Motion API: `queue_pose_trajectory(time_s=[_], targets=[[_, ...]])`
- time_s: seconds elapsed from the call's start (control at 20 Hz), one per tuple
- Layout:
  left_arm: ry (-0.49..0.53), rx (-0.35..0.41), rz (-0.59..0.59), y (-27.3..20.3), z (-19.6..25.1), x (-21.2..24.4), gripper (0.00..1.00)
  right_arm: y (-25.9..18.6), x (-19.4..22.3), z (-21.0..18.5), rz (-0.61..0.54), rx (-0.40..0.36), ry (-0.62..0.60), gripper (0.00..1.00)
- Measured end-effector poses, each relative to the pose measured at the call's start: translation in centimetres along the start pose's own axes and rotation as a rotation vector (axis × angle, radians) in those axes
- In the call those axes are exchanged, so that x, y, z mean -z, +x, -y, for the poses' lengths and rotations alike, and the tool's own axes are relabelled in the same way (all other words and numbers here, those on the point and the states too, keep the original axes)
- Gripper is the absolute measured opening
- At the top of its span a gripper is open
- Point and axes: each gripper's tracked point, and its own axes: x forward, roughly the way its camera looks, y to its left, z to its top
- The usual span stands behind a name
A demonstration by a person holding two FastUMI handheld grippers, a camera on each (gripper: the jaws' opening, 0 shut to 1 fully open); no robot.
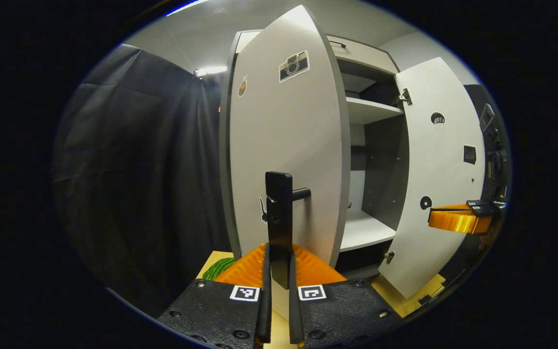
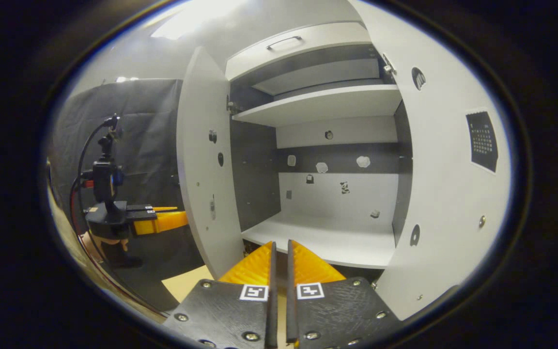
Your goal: Open the right door of the double-door shoe cabinet with the right hand, and open the left door with the left hand.
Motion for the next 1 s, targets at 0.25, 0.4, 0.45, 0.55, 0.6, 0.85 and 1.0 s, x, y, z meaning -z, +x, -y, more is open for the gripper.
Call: queue_pose_trajectory(time_s=[0.25,0.4,0.45,0.55,0.6,0.85,1.0], targets=[[-0.001,-0.041,0.004,-1.0,-1.8,0.1,0.12,1.2,0.3,-0.7,-0.014,-0.032,0.010,0.07],[0.015,-0.070,0.000,-1.4,-3.0,0.2,0.09,1.9,0.7,-1.4,-0.027,-0.054,0.012,0.07],[0.019,-0.081,-0.002,-1.6,-3.4,0.2,0.08,2.1,0.8,-1.6,-0.032,-0.062,0.014,0.07],[0.021,-0.097,-0.001,-1.9,-4.2,0.2,0.07,2.6,0.9,-2.0,-0.039,-0.074,0.012,0.07],[0.020,-0.102,-0.002,-2.0,-4.5,0.1,0.06,2.8,1.0,-2.2,-0.040,-0.077,0.011,0.07],[0.017,-0.111,0.000,-2.3,-5.6,0.3,0.05,3.7,1.0,-2.4,-0.043,-0.084,0.022,0.07],[0.043,-0.141,-0.002,-2.4,-7.2,0.4,0.04,4.2,1.1,-2.4,-0.046,-0.083,0.023,0.07]])
